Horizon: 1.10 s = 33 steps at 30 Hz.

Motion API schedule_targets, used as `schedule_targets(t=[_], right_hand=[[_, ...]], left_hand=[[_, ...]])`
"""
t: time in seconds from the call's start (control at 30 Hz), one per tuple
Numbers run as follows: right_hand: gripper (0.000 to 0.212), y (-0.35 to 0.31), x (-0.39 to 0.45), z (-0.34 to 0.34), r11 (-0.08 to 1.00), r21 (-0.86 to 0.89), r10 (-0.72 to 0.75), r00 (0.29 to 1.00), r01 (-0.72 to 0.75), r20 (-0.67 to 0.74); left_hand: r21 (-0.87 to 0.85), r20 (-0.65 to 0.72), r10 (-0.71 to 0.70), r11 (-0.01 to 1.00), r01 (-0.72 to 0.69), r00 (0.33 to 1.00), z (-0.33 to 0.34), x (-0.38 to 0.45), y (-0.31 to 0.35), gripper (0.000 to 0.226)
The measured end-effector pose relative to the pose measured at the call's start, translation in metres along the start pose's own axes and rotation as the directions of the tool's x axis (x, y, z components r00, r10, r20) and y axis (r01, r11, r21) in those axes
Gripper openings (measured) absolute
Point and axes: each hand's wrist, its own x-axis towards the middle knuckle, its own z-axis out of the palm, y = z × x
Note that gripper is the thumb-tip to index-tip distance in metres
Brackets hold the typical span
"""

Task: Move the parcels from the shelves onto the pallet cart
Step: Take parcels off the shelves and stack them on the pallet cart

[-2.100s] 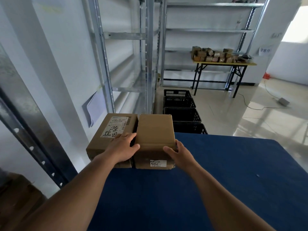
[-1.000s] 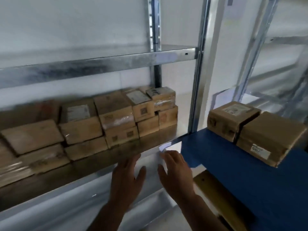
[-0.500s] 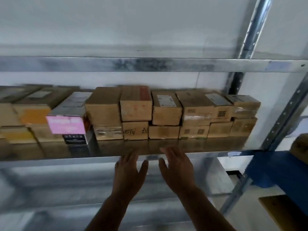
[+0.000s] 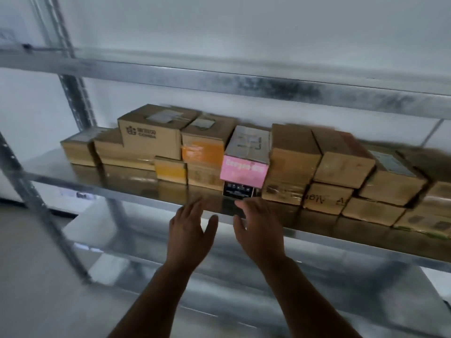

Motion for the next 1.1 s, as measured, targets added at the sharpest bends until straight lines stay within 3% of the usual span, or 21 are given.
schedule_targets(t=[0.27,0.6,0.9,1.1], right_hand=[[0.025,-0.065,0.043,0.049,0.998,0.042,-0.058,0.998,0.056,0.032],[0.028,-0.077,0.137,0.118,0.997,0.008,-0.073,0.995,0.073,0.065],[0.038,-0.066,0.236,0.152,0.997,-0.067,0.051,0.998,-0.049,0.025],[0.045,-0.072,0.278,0.175,0.975,-0.181,0.133,0.991,-0.13,0.007]], left_hand=[[0.036,-0.053,-0.044,0.998,0.046,0.998,-0.051,0.03,-0.071,0.043],[0.152,-0.071,-0.027,0.988,0.038,0.997,-0.069,0.118,-0.137,0.045],[0.301,-0.015,0.023,0.953,-0.018,1.0,-0.063,0.218,-0.188,0.046],[0.259,-0.03,0.014,0.966,-0.006,0.999,-0.07,0.27,-0.222,0.045]])
